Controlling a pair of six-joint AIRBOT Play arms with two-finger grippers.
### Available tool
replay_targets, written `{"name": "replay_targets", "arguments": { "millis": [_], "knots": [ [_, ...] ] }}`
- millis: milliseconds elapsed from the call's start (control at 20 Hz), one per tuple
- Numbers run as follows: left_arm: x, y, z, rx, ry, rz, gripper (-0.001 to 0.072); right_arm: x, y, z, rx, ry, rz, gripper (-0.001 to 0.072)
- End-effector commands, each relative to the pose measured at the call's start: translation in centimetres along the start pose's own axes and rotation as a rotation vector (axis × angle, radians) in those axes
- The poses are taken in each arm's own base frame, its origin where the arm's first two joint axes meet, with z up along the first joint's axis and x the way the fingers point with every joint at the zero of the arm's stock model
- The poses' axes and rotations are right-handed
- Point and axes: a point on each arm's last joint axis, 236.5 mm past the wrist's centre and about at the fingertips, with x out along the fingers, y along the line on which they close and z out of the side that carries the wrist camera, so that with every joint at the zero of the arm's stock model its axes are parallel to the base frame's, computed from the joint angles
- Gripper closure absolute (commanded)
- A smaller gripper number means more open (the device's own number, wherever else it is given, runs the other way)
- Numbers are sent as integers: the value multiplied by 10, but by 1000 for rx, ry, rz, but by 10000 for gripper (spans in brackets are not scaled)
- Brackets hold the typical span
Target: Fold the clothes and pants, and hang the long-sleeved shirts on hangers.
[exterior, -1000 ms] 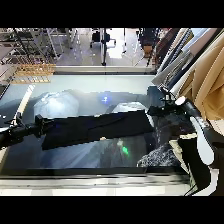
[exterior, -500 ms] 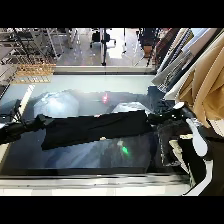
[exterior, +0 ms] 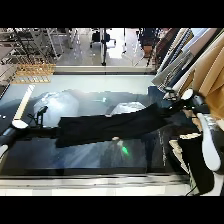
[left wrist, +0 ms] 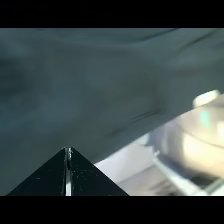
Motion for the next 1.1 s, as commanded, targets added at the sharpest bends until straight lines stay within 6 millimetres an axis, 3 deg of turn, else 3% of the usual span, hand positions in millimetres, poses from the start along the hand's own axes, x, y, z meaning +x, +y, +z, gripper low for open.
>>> {"name": "replay_targets", "arguments": {
  "millis": [0,50,150,300,400,500,600,650,750,850,900,950,1050],
  "knots": [
    [38,13,-15,-112,66,75,702,-77,-14,5,27,-113,-167,700],
    [51,12,-19,-130,85,63,701,-87,2,9,11,-144,-143,700],
    [64,3,-23,-114,109,37,701,-92,62,21,-34,-190,-14,700],
    [50,-11,-1,-71,84,13,702,-76,194,35,-144,-227,197,699],
    [13,-9,22,-80,55,4,702,-60,283,37,-235,-272,275,699],
    [-41,-1,43,-89,5,19,702,-39,378,37,-321,-365,363,700],
    [-94,5,59,-96,-93,39,702,-10,451,35,-364,-462,433,700],
    [-115,8,63,-98,-141,57,702,8,477,32,-363,-490,462,699],
    [-139,3,62,-87,-179,69,702,56,511,15,-356,-477,498,692],
    [-139,-6,61,-70,-173,60,701,86,529,-14,-434,-345,513,346],
    [-132,-10,59,-60,-156,52,702,83,528,-22,-488,-286,510,179],
    [-123,-16,57,-49,-132,39,702,70,520,-16,-515,-274,491,182],
    [-100,-30,50,-16,-72,11,701,30,478,20,-511,-308,426,199]
  ]
}}
